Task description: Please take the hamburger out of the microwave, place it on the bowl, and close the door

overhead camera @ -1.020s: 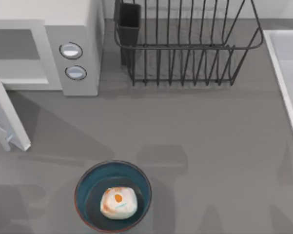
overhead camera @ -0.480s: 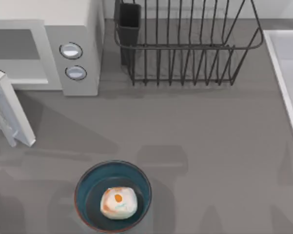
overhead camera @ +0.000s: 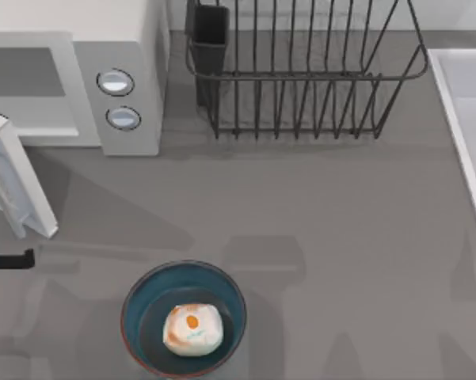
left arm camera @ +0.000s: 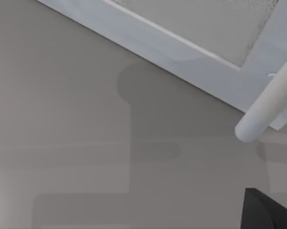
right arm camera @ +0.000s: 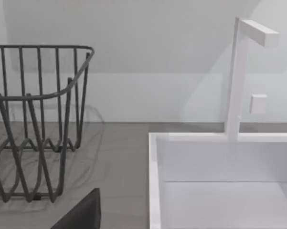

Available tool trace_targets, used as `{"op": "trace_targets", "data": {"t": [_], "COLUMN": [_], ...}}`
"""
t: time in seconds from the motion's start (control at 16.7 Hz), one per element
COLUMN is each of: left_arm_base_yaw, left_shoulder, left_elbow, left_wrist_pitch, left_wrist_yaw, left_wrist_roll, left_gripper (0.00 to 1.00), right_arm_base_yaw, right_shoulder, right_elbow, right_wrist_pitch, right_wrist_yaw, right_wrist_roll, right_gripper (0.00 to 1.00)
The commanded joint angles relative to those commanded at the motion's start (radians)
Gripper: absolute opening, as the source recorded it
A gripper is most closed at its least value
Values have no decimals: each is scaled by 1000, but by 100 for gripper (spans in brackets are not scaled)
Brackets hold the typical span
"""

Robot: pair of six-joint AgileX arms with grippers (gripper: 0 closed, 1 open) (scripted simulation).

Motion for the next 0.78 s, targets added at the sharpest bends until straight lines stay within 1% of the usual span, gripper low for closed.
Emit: {"op": "trace_targets", "data": {"t": [0.24, 0.36, 0.48, 0.78], "left_arm_base_yaw": [3, 0, -6, -26], "left_shoulder": [7, 44, 124, 410], "left_elbow": [6, 33, 83, 234], "left_wrist_pitch": [1, 19, 51, 156], "left_wrist_yaw": [4, 2, -1, -14], "left_wrist_roll": [1, -1, -4, -15], "left_gripper": [0, 0, 0, 0], "right_arm_base_yaw": [0, 0, 0, 0], "right_shoulder": [0, 0, 0, 0], "right_elbow": [0, 0, 0, 0], "right_wrist_pitch": [0, 0, 0, 0], "right_wrist_yaw": [0, 0, 0, 0], "right_wrist_roll": [0, 0, 0, 0], "right_gripper": [100, 100, 100, 100]}}
